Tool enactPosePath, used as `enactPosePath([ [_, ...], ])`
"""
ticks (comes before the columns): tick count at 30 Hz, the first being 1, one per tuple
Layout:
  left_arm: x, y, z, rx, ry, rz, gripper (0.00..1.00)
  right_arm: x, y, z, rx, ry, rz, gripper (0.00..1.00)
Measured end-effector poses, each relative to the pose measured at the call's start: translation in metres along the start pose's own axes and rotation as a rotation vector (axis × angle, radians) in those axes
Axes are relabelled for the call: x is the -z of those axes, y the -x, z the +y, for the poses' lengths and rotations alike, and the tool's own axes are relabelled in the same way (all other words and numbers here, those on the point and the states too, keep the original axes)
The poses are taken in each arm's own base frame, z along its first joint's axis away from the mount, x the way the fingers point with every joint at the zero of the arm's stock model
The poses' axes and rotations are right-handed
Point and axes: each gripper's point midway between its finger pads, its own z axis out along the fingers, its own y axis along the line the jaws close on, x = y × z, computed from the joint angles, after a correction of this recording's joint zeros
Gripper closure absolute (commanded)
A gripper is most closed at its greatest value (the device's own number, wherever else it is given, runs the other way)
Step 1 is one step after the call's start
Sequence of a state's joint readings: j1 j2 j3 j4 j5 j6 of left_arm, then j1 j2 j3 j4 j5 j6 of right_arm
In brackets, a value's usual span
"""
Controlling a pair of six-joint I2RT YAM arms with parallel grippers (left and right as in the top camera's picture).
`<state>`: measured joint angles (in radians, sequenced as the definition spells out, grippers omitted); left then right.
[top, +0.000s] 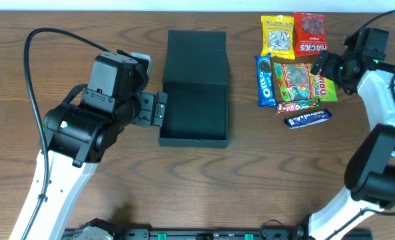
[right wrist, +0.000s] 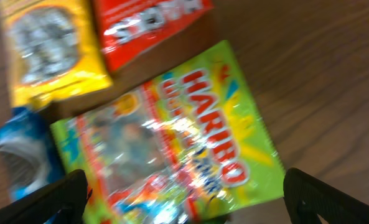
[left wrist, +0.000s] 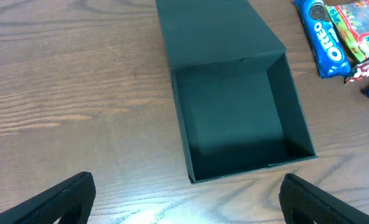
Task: Pack container
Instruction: 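Reach the right gripper to the green Haribo bag and grasp it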
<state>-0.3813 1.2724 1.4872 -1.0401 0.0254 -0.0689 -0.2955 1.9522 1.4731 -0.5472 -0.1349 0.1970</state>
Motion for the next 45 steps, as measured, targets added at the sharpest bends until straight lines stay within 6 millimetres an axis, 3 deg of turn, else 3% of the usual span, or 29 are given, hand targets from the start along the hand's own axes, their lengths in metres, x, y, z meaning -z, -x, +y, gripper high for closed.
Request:
enactPosePath([
  [3,-0.004,0.000,0.000,-0.001,0.002,0.010,0.05,-0.014,0.004,-0.022,-0.044,0.006,-0.002,0.01],
  [6,-0.008,0.002,0.000,-0.002,0.003,0.011,0.05,-0.027,0.000,-0.030,-0.062,0.015,0.011,0.01],
  [17,-0.010,0.003,0.000,-0.011,0.004,0.010,0.05,-0.073,-0.018,0.002,0.005,0.065,0.046,0.01],
  [27,-0.010,0.003,0.000,-0.015,0.004,0.010,0.05,-0.085,-0.026,0.028,0.123,-0.068,0.025,0.03],
  [35,-0.010,0.003,0.000,-0.014,0.004,0.010,0.05,-0.091,-0.025,0.024,0.129,-0.104,0.035,0.22],
  [38,-0.010,0.003,0.000,-0.014,0.004,0.010,0.05,-0.092,-0.027,0.023,0.132,-0.110,0.052,0.37],
  [40,-0.010,0.003,0.000,-0.015,0.004,0.010,0.05,-0.093,-0.028,0.023,0.133,-0.113,0.061,0.59],
  [43,-0.010,0.003,0.000,-0.015,0.004,0.010,0.05,-0.093,-0.028,0.023,0.132,-0.115,0.069,0.77],
  [45,-0.010,0.003,0.000,-0.015,0.004,0.010,0.05,-0.093,-0.028,0.023,0.135,-0.116,0.075,0.84],
])
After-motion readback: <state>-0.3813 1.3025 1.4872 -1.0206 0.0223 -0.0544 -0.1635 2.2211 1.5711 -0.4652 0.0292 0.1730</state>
